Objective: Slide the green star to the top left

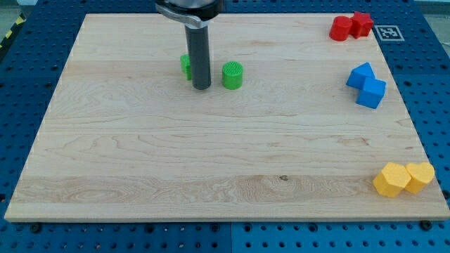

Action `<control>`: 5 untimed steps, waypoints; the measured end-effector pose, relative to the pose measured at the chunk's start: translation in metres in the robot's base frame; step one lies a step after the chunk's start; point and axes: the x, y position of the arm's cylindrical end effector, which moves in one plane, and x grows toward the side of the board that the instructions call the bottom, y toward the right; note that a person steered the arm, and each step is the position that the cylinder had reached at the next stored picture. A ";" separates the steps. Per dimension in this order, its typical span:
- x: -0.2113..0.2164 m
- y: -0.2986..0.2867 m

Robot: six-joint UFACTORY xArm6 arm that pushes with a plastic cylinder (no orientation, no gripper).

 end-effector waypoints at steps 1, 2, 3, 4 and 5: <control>-0.007 0.004; -0.009 0.004; 0.000 0.004; 0.000 0.004; -0.001 0.013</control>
